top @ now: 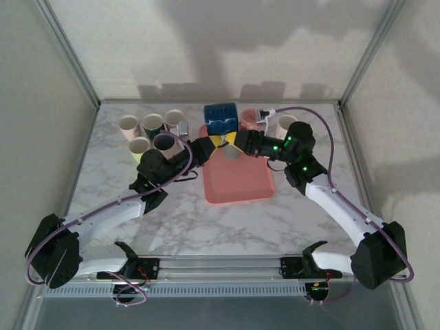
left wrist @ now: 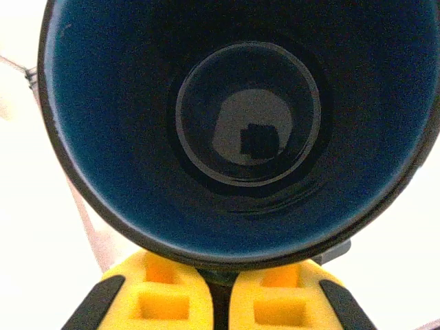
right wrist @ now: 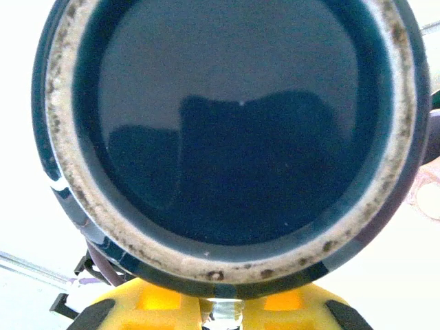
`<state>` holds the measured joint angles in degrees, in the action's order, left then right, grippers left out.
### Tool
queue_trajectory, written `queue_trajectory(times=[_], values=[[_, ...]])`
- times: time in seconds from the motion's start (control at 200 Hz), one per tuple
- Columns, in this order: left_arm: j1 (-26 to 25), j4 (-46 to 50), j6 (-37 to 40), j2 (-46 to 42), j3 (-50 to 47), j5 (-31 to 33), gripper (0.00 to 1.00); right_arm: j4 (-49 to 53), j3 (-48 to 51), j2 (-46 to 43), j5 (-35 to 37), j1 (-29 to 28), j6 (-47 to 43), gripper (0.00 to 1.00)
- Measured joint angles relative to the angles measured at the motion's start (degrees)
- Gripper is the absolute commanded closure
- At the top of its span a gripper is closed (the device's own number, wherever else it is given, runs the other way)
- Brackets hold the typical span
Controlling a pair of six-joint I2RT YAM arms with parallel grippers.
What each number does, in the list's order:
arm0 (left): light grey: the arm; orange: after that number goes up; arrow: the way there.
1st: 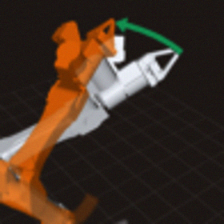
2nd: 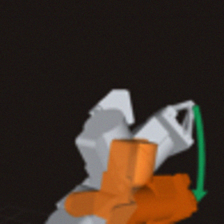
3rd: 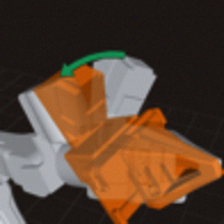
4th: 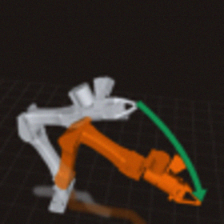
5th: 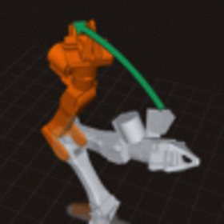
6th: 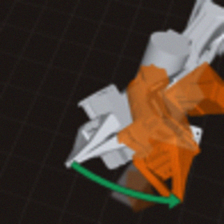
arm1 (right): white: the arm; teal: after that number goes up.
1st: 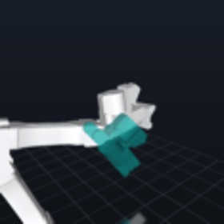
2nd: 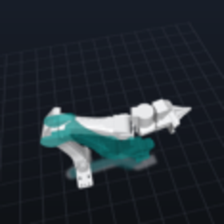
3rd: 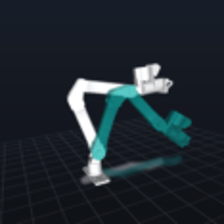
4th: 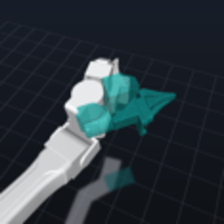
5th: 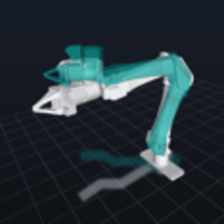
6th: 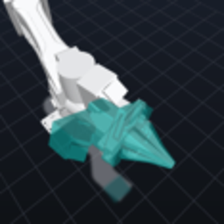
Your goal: Turn the mug right side up
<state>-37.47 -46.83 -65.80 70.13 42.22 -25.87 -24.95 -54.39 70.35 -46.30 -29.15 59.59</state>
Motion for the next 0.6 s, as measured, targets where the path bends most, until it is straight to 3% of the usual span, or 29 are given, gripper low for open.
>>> queue_trajectory(times=[0.305,0.431,0.601], values=[[-0.11,0.42,1.38,0.0,0.0,1.64,1.0,1.66,-1.97,1.62,0.02,-0.13,-1.55,0.68],[-0.28,1.46,2.78,-0.04,0.0,1.9,1.0,3.52,-2.4,1.66,0.02,-0.59,-3.3,0.53],[-0.37,6.12,6.23,-1.97,0.0,3.19,1.0,10.27,-3.91,1.31,0.39,-0.72,-7.82,0.48]])
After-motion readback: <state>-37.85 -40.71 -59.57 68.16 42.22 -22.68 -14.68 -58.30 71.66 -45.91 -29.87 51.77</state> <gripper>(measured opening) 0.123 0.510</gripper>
